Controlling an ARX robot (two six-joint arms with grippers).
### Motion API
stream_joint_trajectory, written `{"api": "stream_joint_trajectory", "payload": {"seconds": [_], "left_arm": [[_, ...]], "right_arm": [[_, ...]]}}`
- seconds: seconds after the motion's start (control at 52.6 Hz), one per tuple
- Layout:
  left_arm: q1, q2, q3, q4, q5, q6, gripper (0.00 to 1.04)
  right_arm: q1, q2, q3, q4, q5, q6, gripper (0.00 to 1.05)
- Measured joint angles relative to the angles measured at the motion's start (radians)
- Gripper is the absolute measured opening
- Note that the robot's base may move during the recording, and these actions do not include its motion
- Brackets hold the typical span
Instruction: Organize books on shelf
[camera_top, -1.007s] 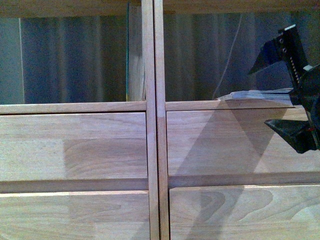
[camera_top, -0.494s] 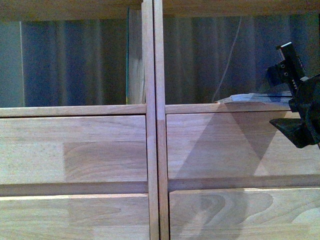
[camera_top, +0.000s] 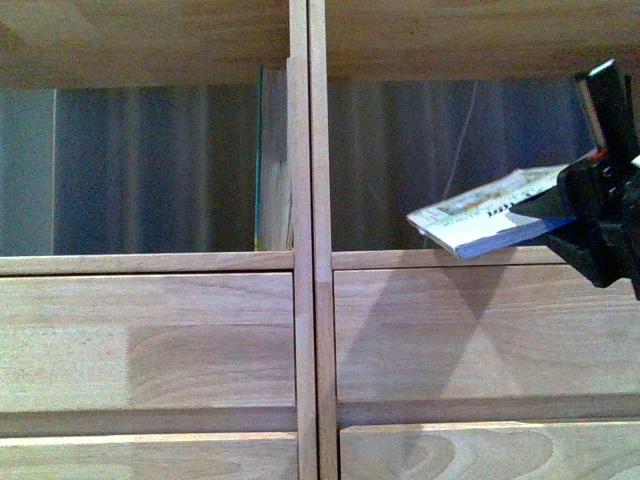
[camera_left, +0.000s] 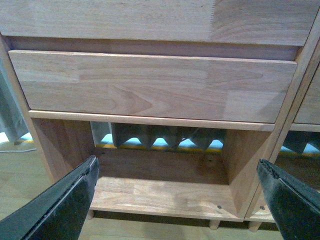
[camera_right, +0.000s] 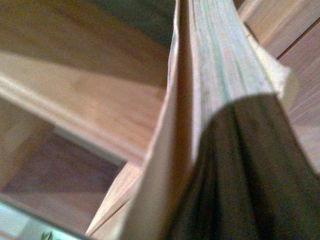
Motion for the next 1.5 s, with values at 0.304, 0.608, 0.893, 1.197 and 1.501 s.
{"api": "stream_joint_trajectory", "payload": {"seconds": [0.304,0.608,0.893,1.197,1.501], "left_arm": [[0.117,0.114,0.045,-0.035,0.36,0.044,0.97],[0.377,0.727,0.27,0.499,1.108,-0.1,0.97],[0.291,1.281,0.692,0.859,1.119,-0.49,0.97],[0.201,1.476,0.938,1.189,1.074,-1.09,0.97],[0.104,1.479,0.982,1.214,1.002,-1.372,0.97]], "right_arm": [[0.083,-0.285,-0.156,-0.026,-0.109,-0.102,0.07],[0.147,-0.303,-0.156,-0.042,-0.108,-0.165,0.07],[0.28,-0.219,-0.115,-0.031,-0.135,-0.373,0.07],[0.355,-0.066,-0.079,0.02,-0.133,-0.445,0.07],[0.425,0.01,-0.024,0.101,-0.121,-0.427,0.07]]}}
